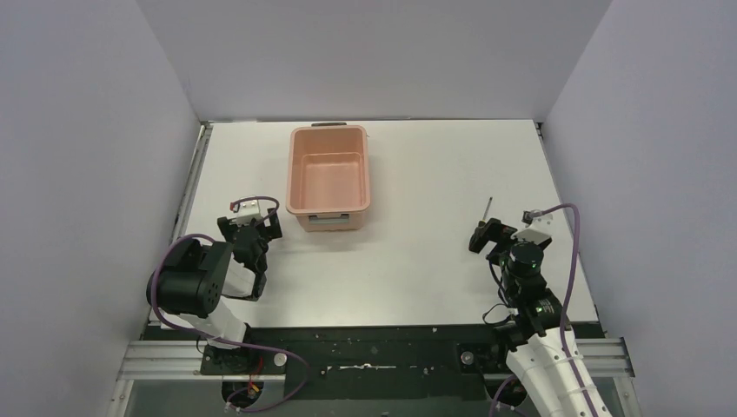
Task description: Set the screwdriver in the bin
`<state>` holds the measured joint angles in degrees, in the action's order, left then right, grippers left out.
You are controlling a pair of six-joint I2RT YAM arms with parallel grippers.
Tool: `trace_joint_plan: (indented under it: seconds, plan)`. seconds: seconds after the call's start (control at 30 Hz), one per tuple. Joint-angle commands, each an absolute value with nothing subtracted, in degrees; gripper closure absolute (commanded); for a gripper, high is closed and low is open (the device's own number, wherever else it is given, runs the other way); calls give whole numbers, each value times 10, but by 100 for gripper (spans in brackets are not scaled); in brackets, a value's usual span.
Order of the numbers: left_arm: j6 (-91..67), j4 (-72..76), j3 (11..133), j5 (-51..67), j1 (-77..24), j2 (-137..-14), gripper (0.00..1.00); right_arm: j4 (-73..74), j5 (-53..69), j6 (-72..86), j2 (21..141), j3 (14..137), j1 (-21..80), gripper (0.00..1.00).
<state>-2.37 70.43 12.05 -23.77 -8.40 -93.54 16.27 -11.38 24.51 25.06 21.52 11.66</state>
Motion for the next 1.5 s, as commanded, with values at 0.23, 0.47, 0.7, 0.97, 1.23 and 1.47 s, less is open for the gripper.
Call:
trace_joint_plan:
  seconds: [0.23, 0.47, 0.7, 0.97, 1.23, 1.47]
  plan:
    - [-25, 717, 134, -229, -79, -923, 3, 179, -134, 220, 362, 387, 117, 0]
    - [-25, 717, 134, -230, -80, -923, 3, 376, -173, 232, 663, 659, 105, 0]
    - [-25, 717, 134, -229, -80, -923, 3, 356, -90, 237, 860, 655, 50, 0]
    - [-25, 717, 134, -229, -79, -923, 3, 259, -18, 225, 961, 553, 29, 12]
    - [-25, 716, 134, -229, -79, -923, 3, 272, -34, 192, 1039, 585, 9, 83]
    - [-25, 718, 134, -229, -79, -923, 3, 447, -35, 155, 1007, 793, 13, 100]
